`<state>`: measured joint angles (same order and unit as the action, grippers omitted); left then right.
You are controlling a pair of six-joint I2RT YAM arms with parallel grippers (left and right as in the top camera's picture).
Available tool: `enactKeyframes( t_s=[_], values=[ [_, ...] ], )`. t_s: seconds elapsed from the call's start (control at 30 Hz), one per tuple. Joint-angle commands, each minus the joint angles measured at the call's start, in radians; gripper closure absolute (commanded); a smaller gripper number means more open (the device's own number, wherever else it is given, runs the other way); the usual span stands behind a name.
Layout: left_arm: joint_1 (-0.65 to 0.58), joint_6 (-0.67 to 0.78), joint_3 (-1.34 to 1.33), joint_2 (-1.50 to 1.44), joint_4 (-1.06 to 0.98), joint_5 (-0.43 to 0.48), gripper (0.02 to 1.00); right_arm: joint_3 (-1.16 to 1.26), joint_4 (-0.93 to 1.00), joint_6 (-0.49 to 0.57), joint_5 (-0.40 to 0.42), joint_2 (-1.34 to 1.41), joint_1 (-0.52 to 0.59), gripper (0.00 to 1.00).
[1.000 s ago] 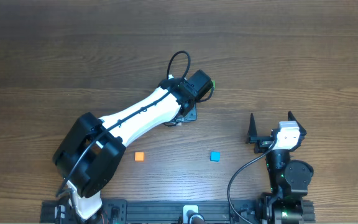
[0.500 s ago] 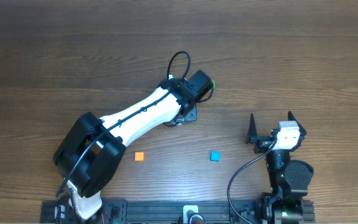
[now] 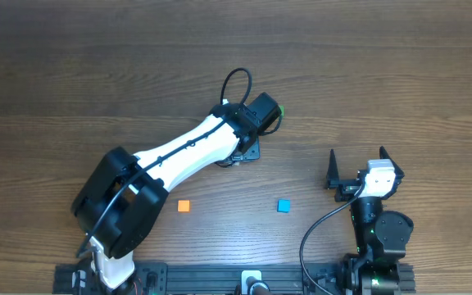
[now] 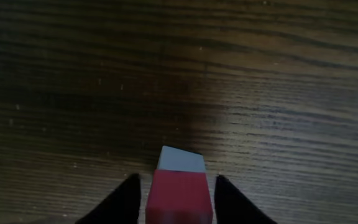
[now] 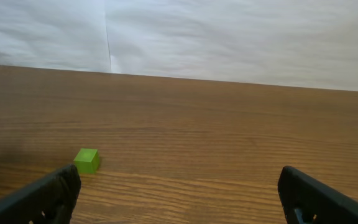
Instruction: Stack Cubes
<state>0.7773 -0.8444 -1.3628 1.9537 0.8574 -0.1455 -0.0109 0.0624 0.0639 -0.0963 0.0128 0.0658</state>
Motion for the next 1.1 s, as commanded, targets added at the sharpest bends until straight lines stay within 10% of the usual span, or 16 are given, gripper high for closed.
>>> enactKeyframes(
  t_s=[0.03,0.13,0.83,1.1],
  values=[
    [-0.008,0.002,0.007,0.019,-0.002,0.007,0.218,0.006,0.002,0.005,-0.011,-0.007,0.007,0.007],
    [-0.012,0.001,0.007,0.018,-0.003,0.007,0.018,0.006,0.002,0.005,-0.011,-0.007,0.007,0.007],
    [0.024,0.07,0.025,-0.534,0.172,-0.063,0.018,0.006,0.002,0.005,-0.011,-0.007,0.007,0.007],
    [0.039,-0.088,0.419,-0.743,0.124,-0.071,0.018,0.006,0.002,0.005,-0.011,-0.007,0.007,0.007]
  ],
)
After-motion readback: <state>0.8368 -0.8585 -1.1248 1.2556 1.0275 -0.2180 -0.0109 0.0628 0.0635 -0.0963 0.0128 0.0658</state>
